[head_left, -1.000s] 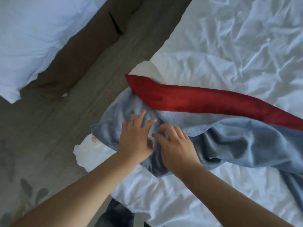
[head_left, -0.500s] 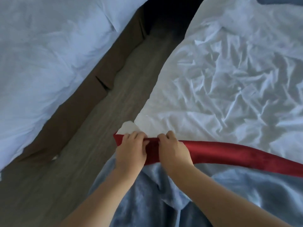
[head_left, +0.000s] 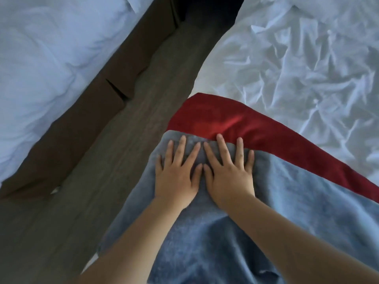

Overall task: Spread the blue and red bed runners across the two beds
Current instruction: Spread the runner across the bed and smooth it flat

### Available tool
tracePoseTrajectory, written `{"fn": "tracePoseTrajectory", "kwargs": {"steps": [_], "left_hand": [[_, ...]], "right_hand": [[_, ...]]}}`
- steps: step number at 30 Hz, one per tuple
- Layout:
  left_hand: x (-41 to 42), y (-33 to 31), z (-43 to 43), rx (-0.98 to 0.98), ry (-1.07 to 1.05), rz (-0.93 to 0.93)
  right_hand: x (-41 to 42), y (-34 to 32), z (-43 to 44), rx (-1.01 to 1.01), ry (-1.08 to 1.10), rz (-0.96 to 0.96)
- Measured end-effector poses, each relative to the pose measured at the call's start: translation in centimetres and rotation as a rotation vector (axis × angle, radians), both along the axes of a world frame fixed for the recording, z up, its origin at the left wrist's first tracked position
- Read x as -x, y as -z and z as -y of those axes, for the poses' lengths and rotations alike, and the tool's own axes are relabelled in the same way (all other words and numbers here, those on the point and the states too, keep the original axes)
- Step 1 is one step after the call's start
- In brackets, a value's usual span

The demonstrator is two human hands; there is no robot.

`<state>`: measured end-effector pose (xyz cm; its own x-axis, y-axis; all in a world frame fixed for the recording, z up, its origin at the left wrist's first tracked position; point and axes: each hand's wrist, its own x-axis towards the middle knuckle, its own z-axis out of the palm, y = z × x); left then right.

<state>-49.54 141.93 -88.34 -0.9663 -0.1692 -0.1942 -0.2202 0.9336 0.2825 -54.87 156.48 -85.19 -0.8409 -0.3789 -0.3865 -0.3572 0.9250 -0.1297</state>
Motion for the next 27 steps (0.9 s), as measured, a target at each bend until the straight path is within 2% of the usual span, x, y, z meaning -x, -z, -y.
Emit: {"fn": "tracePoseTrajectory", "kwargs": {"steps": [5, 11, 20, 27], "left_hand": [[-3.6, 1.0, 0.6, 0.041, 0.021, -0.031], [-5.6, -0.4, -0.4, 0.068, 0.066, 0.025], [-15.8, -2.6, -6.8, 0.060, 0.347, 0.051], [-20.4, -2.9, -13.7, 0.025, 0.557, 0.029]], "right_hand": [[-1.1, 1.8, -1.0, -0.034, -0.019, -0.038], [-4.0, 1.7, -2.2, -0.039, -0.075, -0.040], [-14.3, 0.9, -10.4, 0.017, -0.036, 0.012], [-20.1, -0.5, -19.0, 0.016, 0.007, -0.048]]}}
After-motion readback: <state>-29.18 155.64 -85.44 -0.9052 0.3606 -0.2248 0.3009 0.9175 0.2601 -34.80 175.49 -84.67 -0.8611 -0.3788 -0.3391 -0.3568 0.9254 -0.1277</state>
